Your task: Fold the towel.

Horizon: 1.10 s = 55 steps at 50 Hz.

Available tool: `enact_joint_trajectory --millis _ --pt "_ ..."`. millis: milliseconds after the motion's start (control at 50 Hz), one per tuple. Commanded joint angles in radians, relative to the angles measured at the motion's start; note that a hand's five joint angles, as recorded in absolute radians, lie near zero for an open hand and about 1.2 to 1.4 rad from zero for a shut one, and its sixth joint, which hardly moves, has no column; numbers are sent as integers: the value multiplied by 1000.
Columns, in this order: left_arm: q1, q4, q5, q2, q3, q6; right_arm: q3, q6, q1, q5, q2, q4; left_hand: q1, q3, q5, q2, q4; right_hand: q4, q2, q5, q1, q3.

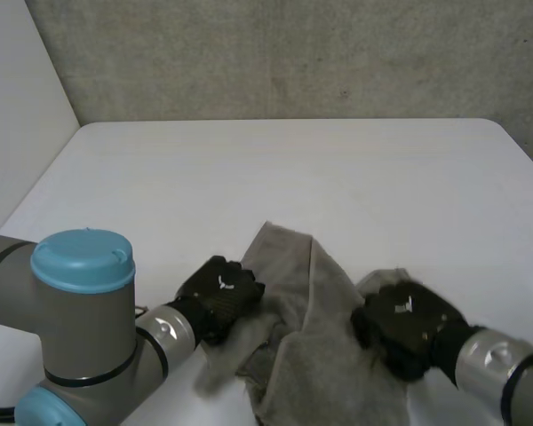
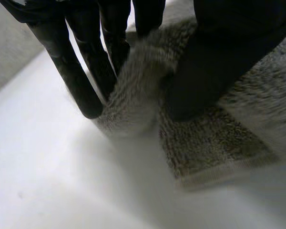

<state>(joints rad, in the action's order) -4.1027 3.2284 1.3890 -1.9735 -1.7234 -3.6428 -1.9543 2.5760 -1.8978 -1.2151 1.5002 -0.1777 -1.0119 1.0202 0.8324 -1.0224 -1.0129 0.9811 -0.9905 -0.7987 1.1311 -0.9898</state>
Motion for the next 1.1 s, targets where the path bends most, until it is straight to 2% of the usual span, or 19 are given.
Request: enact_joint_trajectory --millis 20,60,80,100,120,140,200,280,320,340,360,380,400,420,480,560,660,860,1100 --pt "1 168 42 71 77 20 171 159 -1 -12 -15 265 -384 376 389 -374 -383 415 -406 -423 265 -406" --pt "-2 256 100 142 128 65 212 199 -1 -14 -18 334 -384 376 389 -374 -383 415 -406 -423 265 -406" --pt "-2 257 101 142 128 66 239 241 -9 -17 -21 416 -384 376 389 -374 -383 415 -406 -423 265 -406" --pt "-4 296 137 171 152 101 262 284 -13 -26 -23 511 -384 376 389 -374 -383 415 -406 -423 265 -406" --pt "-7 321 172 197 168 140 262 285 -14 -26 -23 512 -384 376 389 -374 -383 415 -406 -423 265 -406" --pt "-7 321 173 197 168 141 279 321 -14 -49 -26 608 -384 376 389 -374 -383 415 -406 -423 265 -406" --pt "-7 335 223 238 171 205 317 369 -14 -81 -56 701 -384 376 389 -374 -383 415 -406 -423 265 -406" --pt "-11 283 236 295 75 211 377 372 -14 -92 -117 598 -384 376 389 -374 -383 415 -406 -423 265 -406" --pt "-18 265 234 314 24 205 434 368 -14 -93 -173 378 -384 376 389 -374 -383 410 -401 -418 260 -402" --pt "-30 254 235 327 -26 198 434 368 -14 -93 -173 377 -384 376 389 -374 -383 410 -401 -418 260 -402" --pt "-30 254 236 327 -27 198 449 360 -15 -92 -193 277 -384 376 389 -374 -383 137 -128 -145 -13 -128" --pt "-51 252 234 335 -78 185 449 360 -15 -92 -193 276 -384 376 389 -374 -383 134 -125 -142 -16 -126" --pt "-51 252 234 335 -79 185 455 340 -18 -90 -208 170 -384 376 389 -374 -383 -162 171 154 -312 171" --pt "-83 252 234 338 -120 165 448 323 -20 -90 -213 93 -384 376 389 -374 -383 -325 334 317 -475 334" --pt "-154 255 232 344 -185 113 404 316 -26 -81 -212 27 -384 376 389 -374 -383 -382 392 374 -532 391" --pt "-223 267 220 343 -225 53 339 317 -55 -76 -209 40 -384 376 389 -374 -383 -435 445 427 -585 444" --pt "-261 275 194 338 -226 53 279 320 -144 -76 -202 95 -384 376 389 -374 -383 -526 536 518 -676 535" --pt "-287 297 188 329 -225 53 265 385 -308 -92 -304 302 -384 376 389 -374 -383 -573 583 565 -723 582" --pt "-314 298 188 329 -232 55 291 388 -377 -118 -408 431 -384 376 389 -374 -383 -547 556 539 -697 555"
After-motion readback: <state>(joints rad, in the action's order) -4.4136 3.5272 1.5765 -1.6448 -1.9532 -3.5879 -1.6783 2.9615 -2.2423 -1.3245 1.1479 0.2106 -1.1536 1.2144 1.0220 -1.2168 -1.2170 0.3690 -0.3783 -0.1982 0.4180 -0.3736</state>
